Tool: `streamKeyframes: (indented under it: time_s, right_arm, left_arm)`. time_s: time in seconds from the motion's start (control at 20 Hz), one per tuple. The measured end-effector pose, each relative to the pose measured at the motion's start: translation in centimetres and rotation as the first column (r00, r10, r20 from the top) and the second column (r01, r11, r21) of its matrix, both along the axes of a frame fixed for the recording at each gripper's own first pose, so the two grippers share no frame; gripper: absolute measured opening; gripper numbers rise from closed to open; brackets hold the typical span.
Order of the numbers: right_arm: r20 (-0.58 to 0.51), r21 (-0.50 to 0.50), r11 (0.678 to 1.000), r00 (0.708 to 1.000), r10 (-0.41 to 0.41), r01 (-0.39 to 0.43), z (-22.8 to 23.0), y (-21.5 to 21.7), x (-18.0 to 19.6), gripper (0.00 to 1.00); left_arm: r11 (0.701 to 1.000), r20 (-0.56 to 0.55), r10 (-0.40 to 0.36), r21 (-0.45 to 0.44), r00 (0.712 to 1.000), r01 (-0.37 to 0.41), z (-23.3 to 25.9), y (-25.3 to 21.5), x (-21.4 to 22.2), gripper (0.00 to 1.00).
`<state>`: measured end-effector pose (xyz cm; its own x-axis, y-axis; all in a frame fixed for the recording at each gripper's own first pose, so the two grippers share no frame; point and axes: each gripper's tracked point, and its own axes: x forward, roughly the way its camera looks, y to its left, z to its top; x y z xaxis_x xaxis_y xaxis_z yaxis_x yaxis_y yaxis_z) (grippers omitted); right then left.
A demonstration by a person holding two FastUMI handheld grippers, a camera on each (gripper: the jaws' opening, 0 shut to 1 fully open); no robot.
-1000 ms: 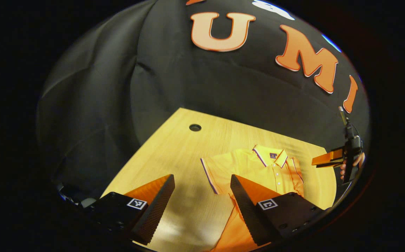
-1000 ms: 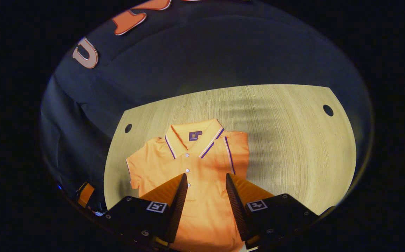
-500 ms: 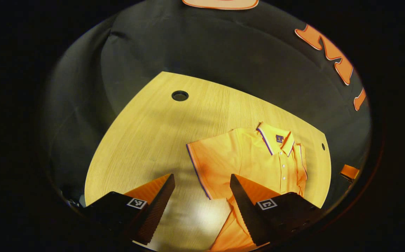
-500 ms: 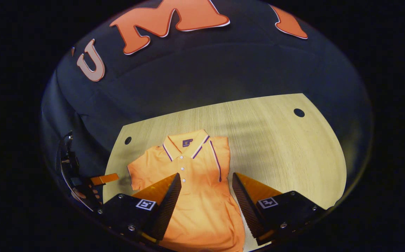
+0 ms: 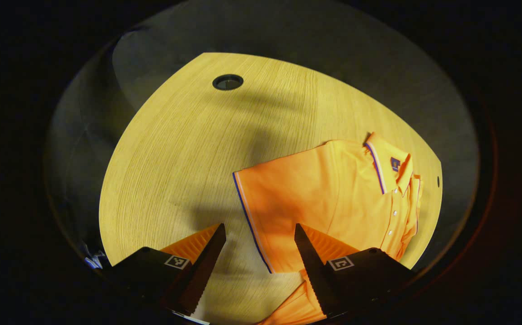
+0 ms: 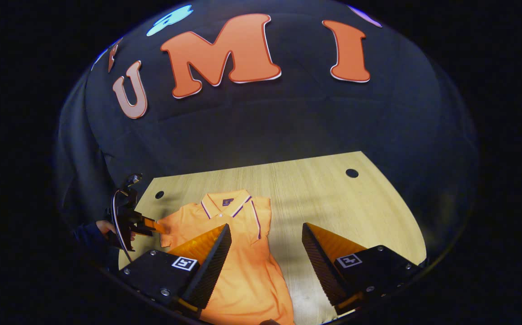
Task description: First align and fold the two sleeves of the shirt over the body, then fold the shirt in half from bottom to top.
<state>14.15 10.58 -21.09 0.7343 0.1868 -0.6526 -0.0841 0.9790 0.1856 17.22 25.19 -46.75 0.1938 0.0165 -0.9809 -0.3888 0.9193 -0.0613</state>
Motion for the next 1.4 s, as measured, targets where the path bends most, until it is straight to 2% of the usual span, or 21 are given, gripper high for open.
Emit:
streamKeyframes:
  time_s: [0.15,0.2,0.25,0.3,0.35,0.5,0.6,0.75,0.95,1.2,1.3,1.35,1.4]
  right_arm:
    - [0.056,-0.010,1.000,0.998,-0.026,0.027,1.8,-1.8,-0.8,0.96]
    - [0.067,-0.012,0.999,0.997,-0.032,0.033,2.3,-2.4,-1.2,0.96]
    - [0.076,-0.021,0.999,0.996,-0.040,0.042,2.7,-3.1,-1.4,0.96]
    - [0.083,-0.028,0.998,0.996,-0.046,0.048,2.9,-3.6,-1.7,0.96]
    - [0.089,-0.036,0.998,0.994,-0.055,0.058,3.1,-4.2,-1.9,0.96]
    - [0.102,-0.037,0.996,0.992,-0.076,0.080,3.4,-5.4,-2.7,0.96]
    - [0.101,-0.046,0.995,0.991,-0.083,0.088,3.3,-6.3,-3.6,0.96]
    - [0.093,-0.055,0.994,0.991,-0.092,0.098,2.8,-6.3,-3.5,0.96]
    - [0.098,-0.033,0.992,0.988,-0.120,0.124,2.8,-6.9,-3.6,0.96]
    - [0.109,-0.031,0.991,0.986,-0.130,0.134,3.2,-6.7,-3.6,0.96]
    - [0.104,-0.037,0.990,0.986,-0.133,0.138,3.1,-6.8,-3.7,0.96]
    - [0.096,-0.038,0.989,0.986,-0.137,0.141,3.0,-6.8,-3.8,0.96]
    - [0.090,-0.038,0.989,0.986,-0.141,0.145,3.0,-6.8,-4.0,0.96]
  left_arm:
    - [0.998,-0.046,-0.032,0.056,0.998,0.035,-0.9,0.4,0.2,0.95]
    - [0.996,-0.056,-0.053,0.064,0.997,0.057,-0.1,0.3,0.6,0.92]
    - [0.995,-0.040,-0.068,0.068,0.997,0.071,-1.1,0.3,1.1,0.80]
    - [0.994,-0.037,-0.088,0.062,0.995,0.090,-0.6,-0.3,1.6,0.75]
    - [0.991,-0.036,-0.122,0.054,0.992,0.124,-0.8,-0.8,1.7,0.66]
    - [0.990,-0.026,-0.136,0.042,0.990,0.137,-0.7,-1.5,1.8,0.11]
    - [0.988,0.012,-0.146,0.044,0.989,0.145,0.4,-1.6,2.4,0.11]
    - [0.976,0.078,-0.211,0.075,0.974,0.205,3.2,-2.1,3.7,0.12]
    - [0.947,0.134,-0.317,0.105,0.939,0.304,5.9,-5.3,5.2,0.11]
    - [0.909,0.202,-0.417,0.080,0.886,0.409,7.9,-10.7,6.9,0.11]
    - [0.895,0.244,-0.442,0.060,0.863,0.441,8.5,-13.1,7.4,0.18]
    - [0.884,0.284,-0.453,0.020,0.845,0.467,9.3,-14.8,7.7,0.20]
    - [0.872,0.318,-0.458,-0.019,0.830,0.489,9.5,-16.3,7.8,0.29]
